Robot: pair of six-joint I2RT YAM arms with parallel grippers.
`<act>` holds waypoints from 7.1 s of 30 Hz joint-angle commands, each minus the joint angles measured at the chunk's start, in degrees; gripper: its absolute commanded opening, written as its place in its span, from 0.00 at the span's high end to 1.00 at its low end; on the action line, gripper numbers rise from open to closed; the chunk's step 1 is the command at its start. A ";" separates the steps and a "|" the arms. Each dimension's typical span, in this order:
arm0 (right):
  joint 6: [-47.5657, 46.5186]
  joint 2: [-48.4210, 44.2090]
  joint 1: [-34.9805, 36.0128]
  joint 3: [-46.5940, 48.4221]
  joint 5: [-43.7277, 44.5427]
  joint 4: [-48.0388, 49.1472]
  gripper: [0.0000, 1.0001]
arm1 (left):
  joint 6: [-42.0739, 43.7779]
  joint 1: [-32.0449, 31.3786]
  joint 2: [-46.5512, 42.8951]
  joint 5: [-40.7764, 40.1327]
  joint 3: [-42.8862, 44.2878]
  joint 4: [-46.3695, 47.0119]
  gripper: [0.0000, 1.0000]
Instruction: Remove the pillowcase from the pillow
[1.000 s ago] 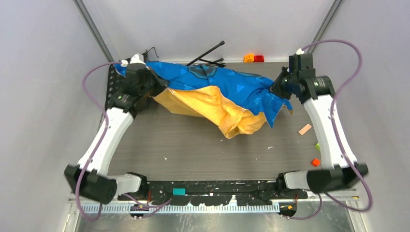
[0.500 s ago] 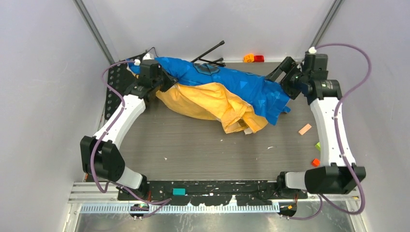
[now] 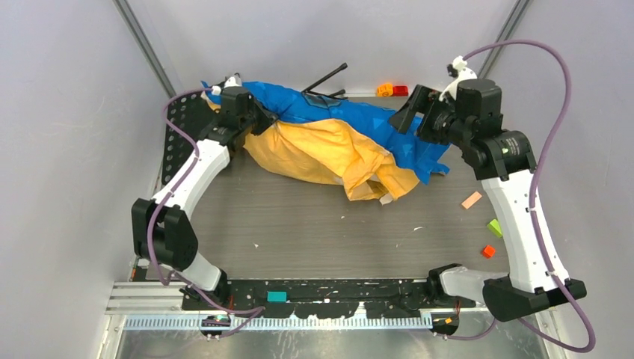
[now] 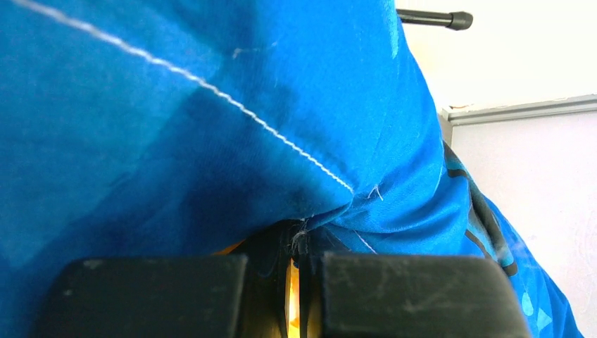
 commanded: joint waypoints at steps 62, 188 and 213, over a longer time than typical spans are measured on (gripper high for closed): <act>2.24 13.14 12.05 2.48 0.15 2.24 0.23 | 13.89 2.02 9.69 2.54 36.21 -32.09 0.34; 22.24 -26.47 11.89 -57.59 10.10 2.60 0.71 | 18.87 -43.43 13.61 -31.84 10.38 -28.90 0.97; 16.78 -24.16 11.90 -49.62 -1.88 8.19 0.26 | 19.18 -26.59 -4.09 -13.54 -2.15 -17.40 1.00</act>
